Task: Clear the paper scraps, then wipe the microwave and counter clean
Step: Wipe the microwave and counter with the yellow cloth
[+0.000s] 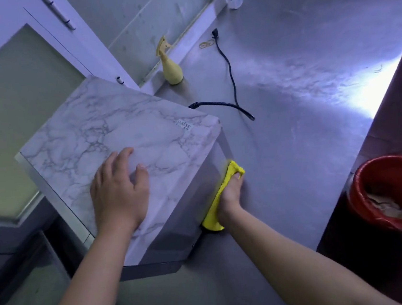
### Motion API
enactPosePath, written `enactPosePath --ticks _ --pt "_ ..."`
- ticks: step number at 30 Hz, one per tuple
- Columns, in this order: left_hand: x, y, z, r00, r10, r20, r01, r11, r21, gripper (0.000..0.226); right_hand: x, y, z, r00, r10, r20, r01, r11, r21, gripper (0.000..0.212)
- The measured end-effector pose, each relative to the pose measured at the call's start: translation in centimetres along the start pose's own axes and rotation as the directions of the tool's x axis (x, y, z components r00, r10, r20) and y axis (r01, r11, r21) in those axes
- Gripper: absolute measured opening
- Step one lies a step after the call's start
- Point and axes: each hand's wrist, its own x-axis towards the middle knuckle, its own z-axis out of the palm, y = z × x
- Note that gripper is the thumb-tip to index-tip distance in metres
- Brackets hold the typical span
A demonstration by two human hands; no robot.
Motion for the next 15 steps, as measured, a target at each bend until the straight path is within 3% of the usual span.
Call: enactPosePath --ticks 3,5,7,11,15 --pt "0.0 0.0 0.0 1.000 -0.011 0.003 0.011 1.000 0.002 0.056 -2.3 2.9 -0.3 0.957 0.281 0.069 -0.286 0.956 0.072 0.053" --pt "0.0 -0.2 0.1 1.000 -0.020 -0.002 0.020 1.000 0.000 0.050 -4.0 4.0 -1.3 0.860 0.465 0.210 -0.489 0.869 0.077 0.060" --pt "0.1 -0.3 0.2 1.000 -0.027 -0.007 0.027 1.000 0.000 0.045 -5.2 4.0 -2.8 0.768 0.546 0.335 -0.601 0.795 0.084 0.066" --pt "0.0 -0.2 0.0 0.999 -0.040 0.012 0.040 0.999 -0.020 0.053 -6.1 2.1 -6.7 0.706 0.548 0.448 -0.623 0.782 0.025 0.065" --pt "0.0 -0.4 0.0 0.999 -0.053 0.006 0.053 0.998 -0.038 0.056 -6.1 0.0 -10.0 0.604 0.554 0.572 -0.614 0.782 -0.109 0.047"
